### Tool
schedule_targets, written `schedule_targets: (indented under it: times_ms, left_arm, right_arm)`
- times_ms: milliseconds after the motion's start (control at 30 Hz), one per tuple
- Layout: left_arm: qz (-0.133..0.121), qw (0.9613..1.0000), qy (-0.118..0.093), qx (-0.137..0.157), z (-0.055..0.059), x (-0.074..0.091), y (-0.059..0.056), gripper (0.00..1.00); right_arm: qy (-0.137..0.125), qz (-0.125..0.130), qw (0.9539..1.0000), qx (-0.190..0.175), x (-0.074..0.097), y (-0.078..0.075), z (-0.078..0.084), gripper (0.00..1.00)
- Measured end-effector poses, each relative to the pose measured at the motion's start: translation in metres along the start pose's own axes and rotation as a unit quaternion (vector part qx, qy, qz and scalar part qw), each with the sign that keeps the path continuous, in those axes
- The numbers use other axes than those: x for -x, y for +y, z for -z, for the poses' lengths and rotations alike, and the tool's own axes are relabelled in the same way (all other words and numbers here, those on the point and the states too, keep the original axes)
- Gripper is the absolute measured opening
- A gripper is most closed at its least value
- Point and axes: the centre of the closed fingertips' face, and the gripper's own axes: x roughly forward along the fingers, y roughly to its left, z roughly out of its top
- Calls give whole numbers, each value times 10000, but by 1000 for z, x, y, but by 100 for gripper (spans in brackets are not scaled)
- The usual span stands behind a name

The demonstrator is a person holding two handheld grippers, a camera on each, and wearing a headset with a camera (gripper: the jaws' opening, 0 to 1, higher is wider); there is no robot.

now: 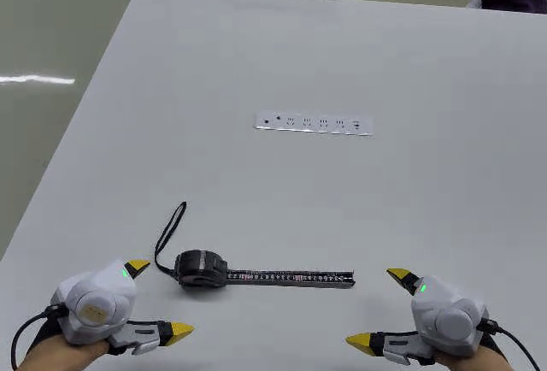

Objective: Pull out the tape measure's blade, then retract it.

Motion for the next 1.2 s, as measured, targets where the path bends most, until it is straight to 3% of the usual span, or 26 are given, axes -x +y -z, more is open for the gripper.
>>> schedule_targets:
  times_ms: [567,933,1200]
  left_arm:
    - [-464,9974,-348,438,-4,16,-18,93]
    - [-790,9923,-501,817,-8,24,-22,97]
    - [-949,9902,-543,866,-9,24,-32,99]
  right_arm:
    - [-207,600,9965,-542,20,12,-8,97]
    - [-374,806,9932,-756,26,23,-18,98]
    - [-385,883,9908,-948,24,32,-17,98]
